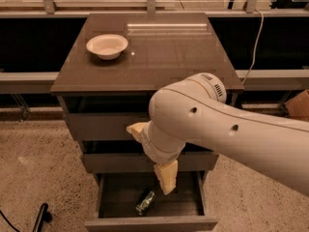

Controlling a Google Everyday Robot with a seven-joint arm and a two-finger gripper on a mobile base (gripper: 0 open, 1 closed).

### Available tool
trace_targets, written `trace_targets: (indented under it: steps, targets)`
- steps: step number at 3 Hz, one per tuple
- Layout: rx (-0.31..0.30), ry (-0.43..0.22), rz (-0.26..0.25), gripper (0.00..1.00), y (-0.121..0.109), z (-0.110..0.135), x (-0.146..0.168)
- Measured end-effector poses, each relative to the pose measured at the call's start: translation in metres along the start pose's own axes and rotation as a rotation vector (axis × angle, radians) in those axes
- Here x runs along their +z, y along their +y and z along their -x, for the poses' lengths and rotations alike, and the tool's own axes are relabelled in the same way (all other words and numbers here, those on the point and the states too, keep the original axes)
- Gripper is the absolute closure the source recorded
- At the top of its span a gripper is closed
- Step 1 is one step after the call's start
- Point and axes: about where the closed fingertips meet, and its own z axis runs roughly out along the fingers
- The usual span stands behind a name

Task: Pick green can from bottom drawer and place on counter

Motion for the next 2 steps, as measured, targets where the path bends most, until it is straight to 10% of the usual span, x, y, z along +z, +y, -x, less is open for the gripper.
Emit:
trace_targets:
  steps: [1, 2]
  targets:
    - [-0.03, -0.003, 0.062, 0.0, -0.013, 0.003, 0.042]
    - [-0.171, -0.039, 0.125, 0.0, -0.018, 0.006, 0.165]
